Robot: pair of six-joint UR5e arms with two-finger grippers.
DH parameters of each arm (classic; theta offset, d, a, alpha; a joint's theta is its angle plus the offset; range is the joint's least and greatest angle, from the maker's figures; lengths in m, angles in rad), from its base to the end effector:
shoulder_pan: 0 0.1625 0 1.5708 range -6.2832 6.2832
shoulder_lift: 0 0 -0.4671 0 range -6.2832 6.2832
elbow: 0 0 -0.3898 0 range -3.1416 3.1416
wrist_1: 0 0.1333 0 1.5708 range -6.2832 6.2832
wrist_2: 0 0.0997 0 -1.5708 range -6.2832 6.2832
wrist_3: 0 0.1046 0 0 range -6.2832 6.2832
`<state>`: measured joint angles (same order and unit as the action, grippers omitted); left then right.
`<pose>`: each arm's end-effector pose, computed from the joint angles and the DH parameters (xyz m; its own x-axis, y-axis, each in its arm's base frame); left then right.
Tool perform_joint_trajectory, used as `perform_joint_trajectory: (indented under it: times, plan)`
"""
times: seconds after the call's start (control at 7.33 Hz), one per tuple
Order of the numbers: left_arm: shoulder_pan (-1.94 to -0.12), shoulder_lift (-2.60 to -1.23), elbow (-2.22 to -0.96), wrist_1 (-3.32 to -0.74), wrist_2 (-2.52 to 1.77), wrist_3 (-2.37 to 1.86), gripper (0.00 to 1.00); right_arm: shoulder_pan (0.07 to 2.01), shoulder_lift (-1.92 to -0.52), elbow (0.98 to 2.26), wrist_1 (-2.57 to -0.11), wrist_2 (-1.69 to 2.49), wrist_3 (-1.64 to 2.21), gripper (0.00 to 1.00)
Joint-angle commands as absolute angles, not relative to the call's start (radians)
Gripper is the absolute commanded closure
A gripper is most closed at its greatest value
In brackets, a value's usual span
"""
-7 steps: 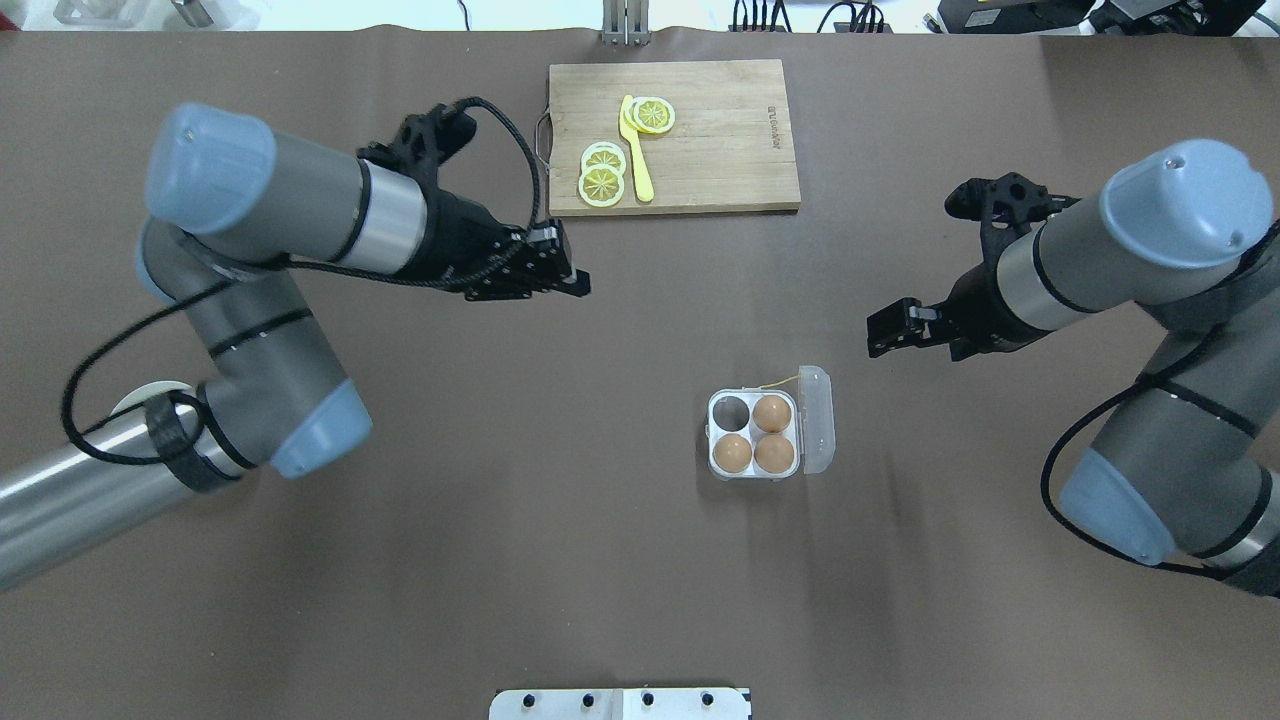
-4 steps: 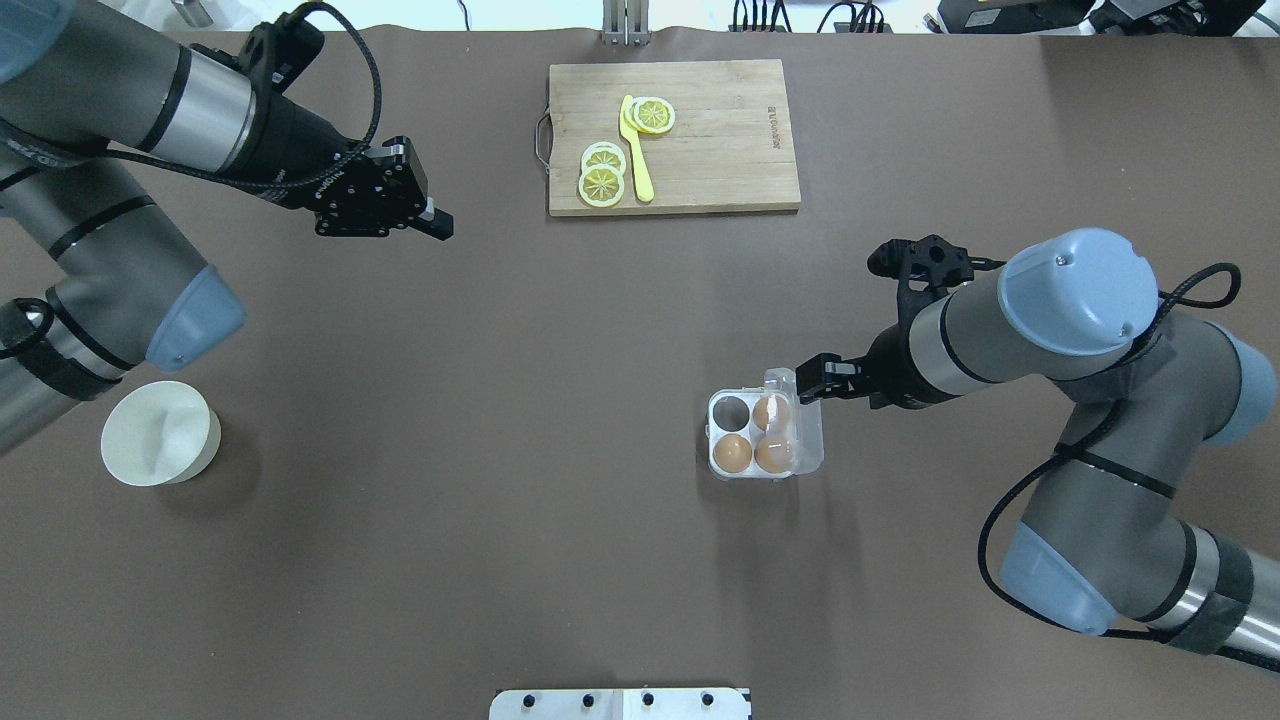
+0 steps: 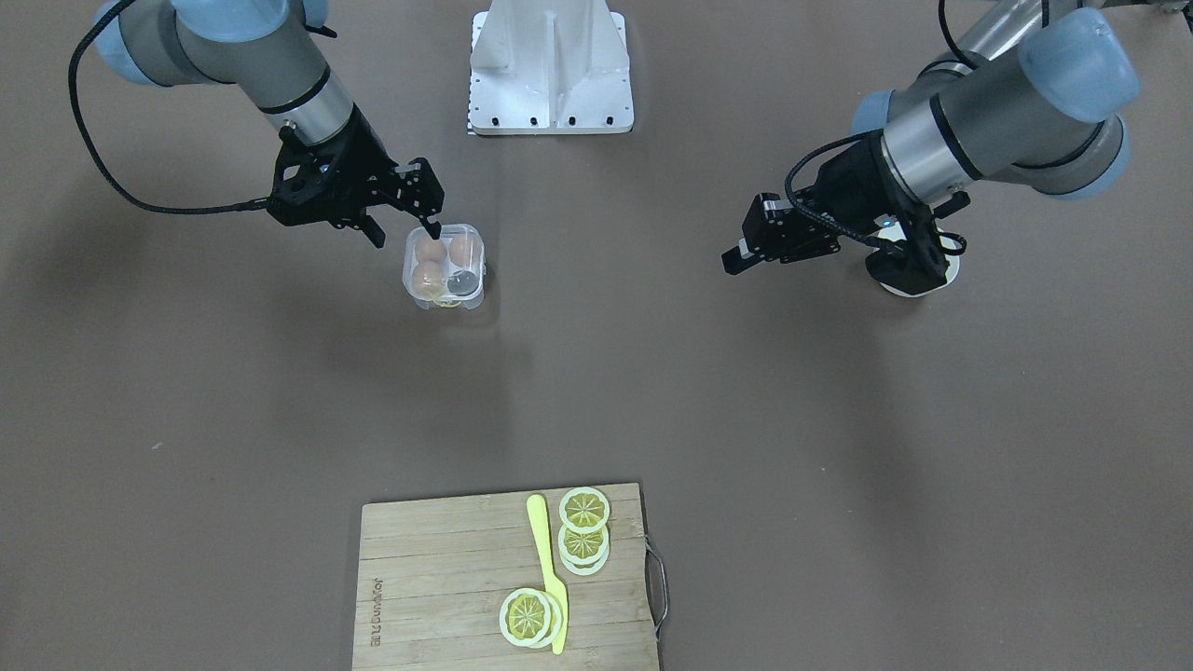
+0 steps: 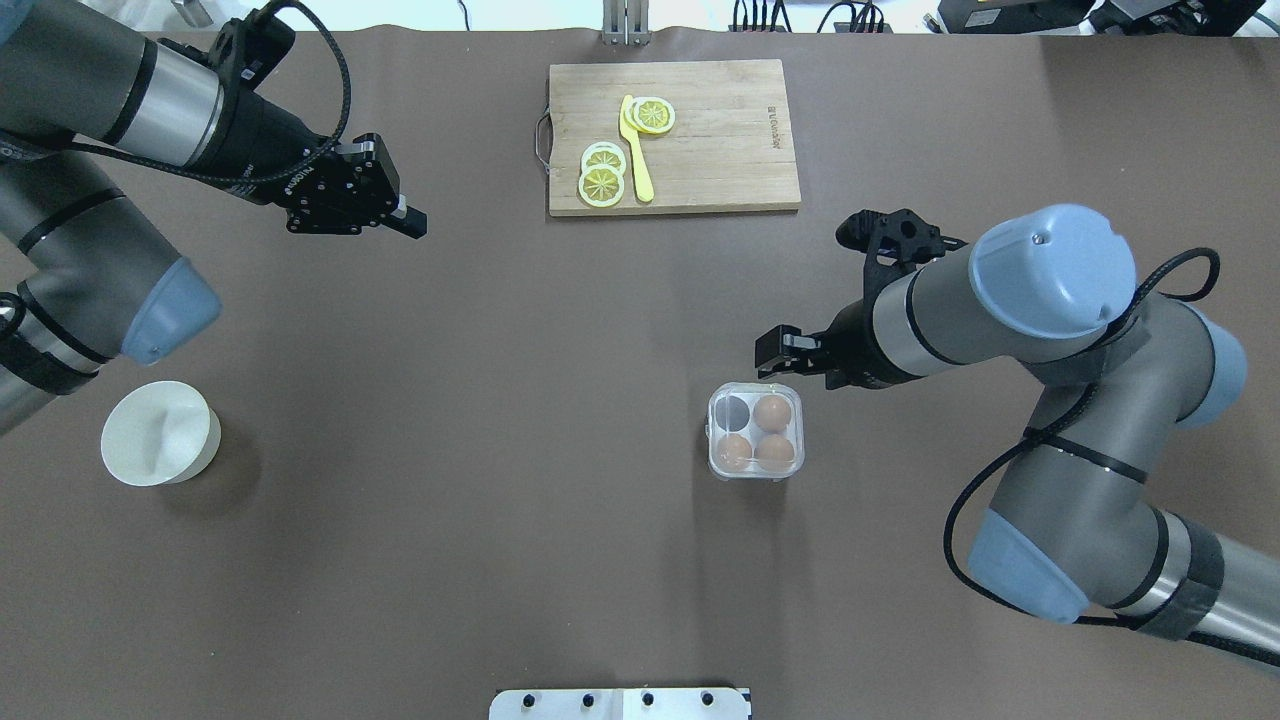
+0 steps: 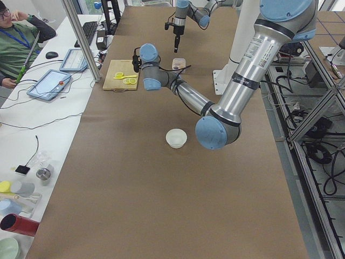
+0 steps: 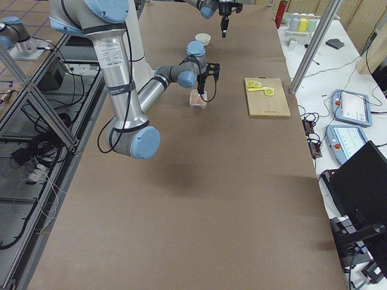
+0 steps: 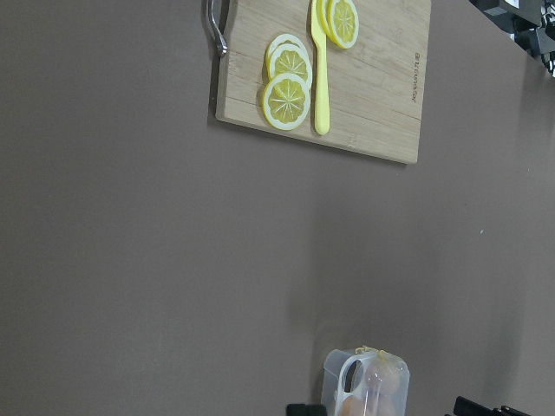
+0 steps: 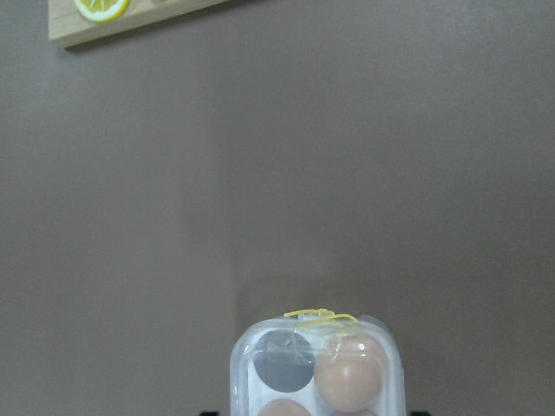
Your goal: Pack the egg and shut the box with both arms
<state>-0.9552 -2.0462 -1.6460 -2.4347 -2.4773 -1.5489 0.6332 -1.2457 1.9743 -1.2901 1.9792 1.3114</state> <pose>0.3194 -0.5398 0.2854 0.0911 -0.1053 -0.9903 0.0522 0.9935 -0.1009 -0.4087 -0.4138 0.3123 0.4847 0.0637 0.8724 -0.1529 0.9882 0.0127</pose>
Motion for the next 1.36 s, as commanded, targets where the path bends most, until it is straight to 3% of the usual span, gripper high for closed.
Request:
perform_joint_trajectory:
  times: [0.0, 0.41, 0.55, 0.68, 0.95, 1.09, 1.23]
  plan:
    - [-1.068, -2.004, -1.631, -2.428, -2.584, -1.546, 1.0, 0.756, -1.247, 1.974, -1.412, 2.048, 1.182, 0.21]
    - [-1.207, -1.851, -1.621, -2.427, -2.611, -1.253, 1.0, 0.882, -1.253, 1.968, -1.595, 2.04, 0.901, 0.14]
    - [-1.244, -1.786, -1.615, -2.427, -2.611, -1.124, 0.92, 0.922, -1.279, 1.964, -1.611, 2.043, 0.817, 0.04]
    - [-1.27, -1.728, -1.603, -2.424, -2.609, -1.02, 0.87, 0.963, -1.293, 1.936, -1.611, 2.046, 0.734, 0.01]
    - [-1.366, -1.648, -1.577, -2.34, -2.597, -0.732, 0.58, 1.046, -1.312, 1.875, -1.609, 2.049, 0.62, 0.01]
    - [-1.414, -1.628, -1.571, -2.238, -2.594, -0.569, 0.5, 1.098, -1.312, 1.829, -1.609, 2.063, 0.535, 0.01]
    - [-1.443, -1.617, -1.575, -2.124, -2.542, -0.439, 0.25, 1.161, -1.31, 1.775, -1.603, 2.101, 0.453, 0.01]
